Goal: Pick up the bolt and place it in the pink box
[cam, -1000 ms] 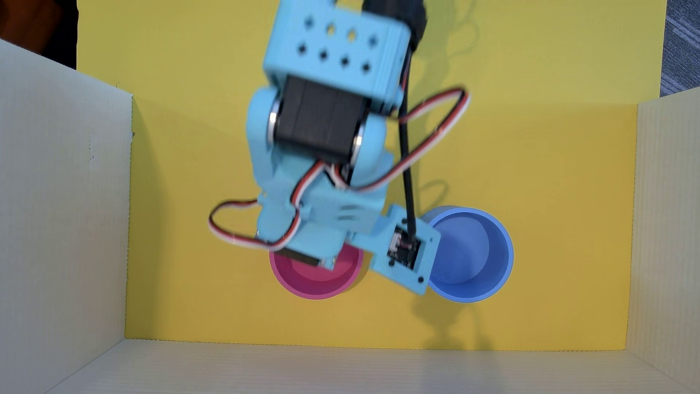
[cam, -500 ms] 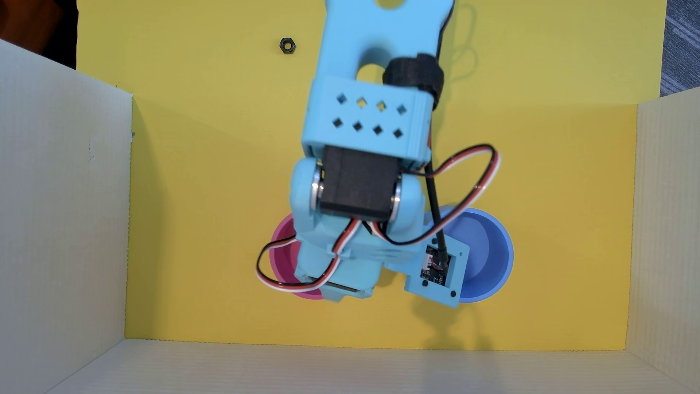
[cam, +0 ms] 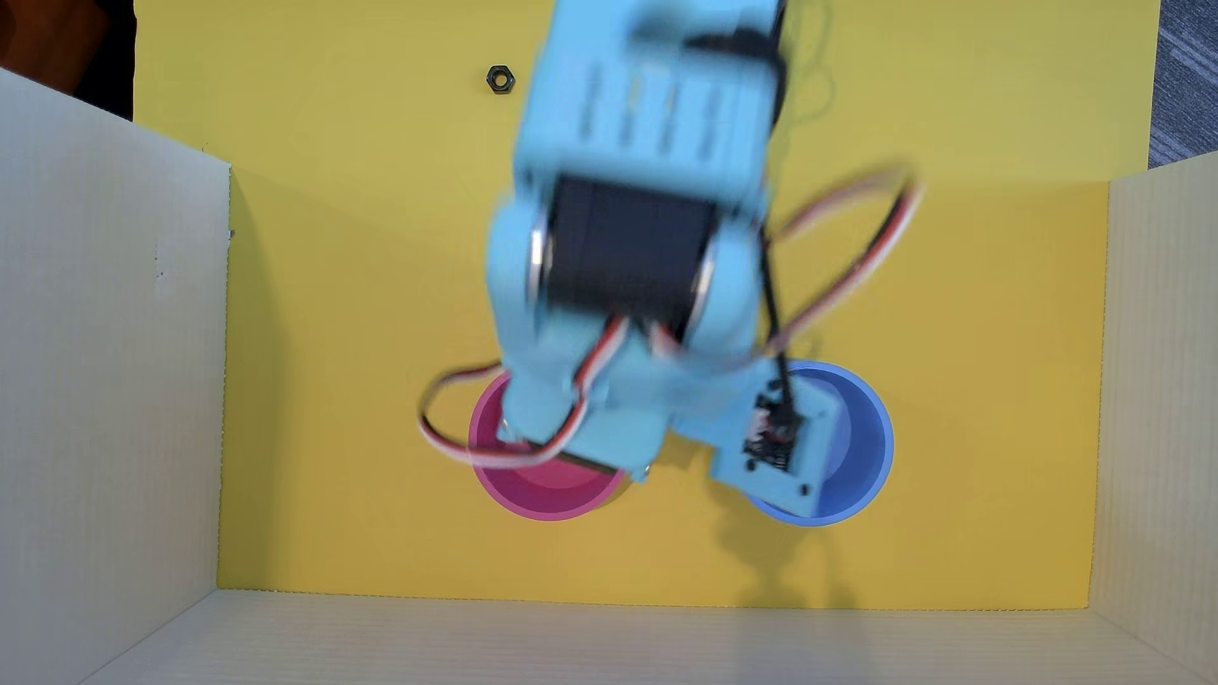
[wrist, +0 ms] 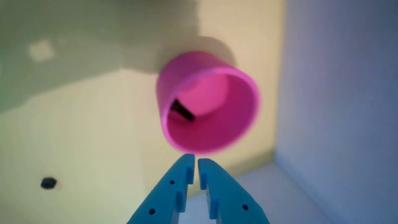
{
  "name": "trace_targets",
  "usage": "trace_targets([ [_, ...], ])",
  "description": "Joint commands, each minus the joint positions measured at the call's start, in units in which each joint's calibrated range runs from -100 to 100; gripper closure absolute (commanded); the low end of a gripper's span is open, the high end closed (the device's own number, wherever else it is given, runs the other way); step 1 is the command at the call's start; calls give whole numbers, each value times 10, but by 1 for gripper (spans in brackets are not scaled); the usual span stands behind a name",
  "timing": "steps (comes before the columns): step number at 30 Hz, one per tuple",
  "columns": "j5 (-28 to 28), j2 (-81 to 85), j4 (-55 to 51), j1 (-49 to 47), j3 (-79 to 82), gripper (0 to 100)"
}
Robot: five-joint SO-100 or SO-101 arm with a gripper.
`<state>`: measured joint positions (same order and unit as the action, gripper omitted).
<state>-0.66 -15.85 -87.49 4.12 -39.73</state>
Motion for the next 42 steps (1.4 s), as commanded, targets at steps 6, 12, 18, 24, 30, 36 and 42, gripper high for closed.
trace_targets([
  [6, -4, 291, 9, -5, 190, 98],
  [12, -6, 474, 131, -17, 455, 99],
  [18, -26, 645, 232, -66, 682, 99],
  [24, -20, 782, 247, -83, 829, 99],
  [30, -20, 933, 246, -85, 940, 99],
  [36, -20, 1089, 246, -87, 1063, 99],
  [42, -19, 1146, 237, -87, 1157, 99],
])
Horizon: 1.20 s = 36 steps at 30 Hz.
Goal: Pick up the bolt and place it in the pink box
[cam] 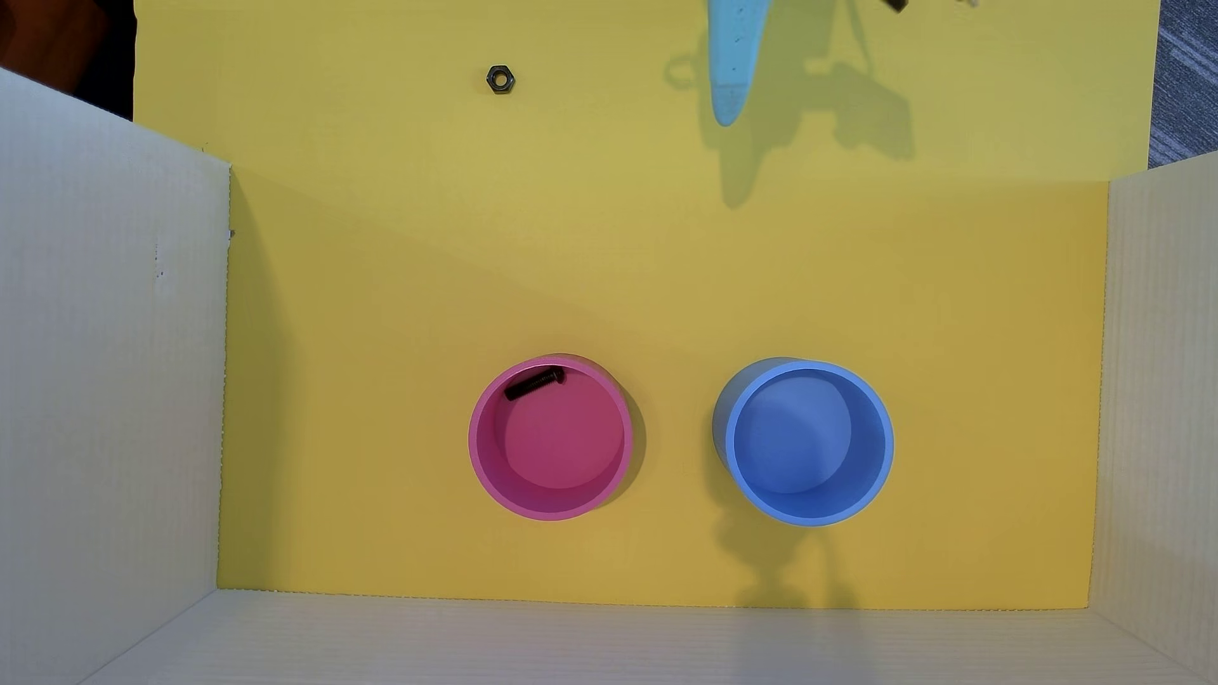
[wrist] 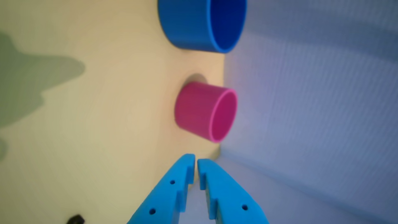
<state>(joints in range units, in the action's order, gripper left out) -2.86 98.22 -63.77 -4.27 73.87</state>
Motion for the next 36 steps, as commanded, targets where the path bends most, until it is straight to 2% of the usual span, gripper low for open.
trace_targets([
  [1, 3, 0, -2, -2, 32, 99],
  [3, 4, -1, -14, -3, 51, 99],
  [8, 48, -1, -38, -1, 105, 98],
  [14, 52, -1, -32, -3, 202, 99],
  [36, 52, -1, -31, 1, 202, 99],
])
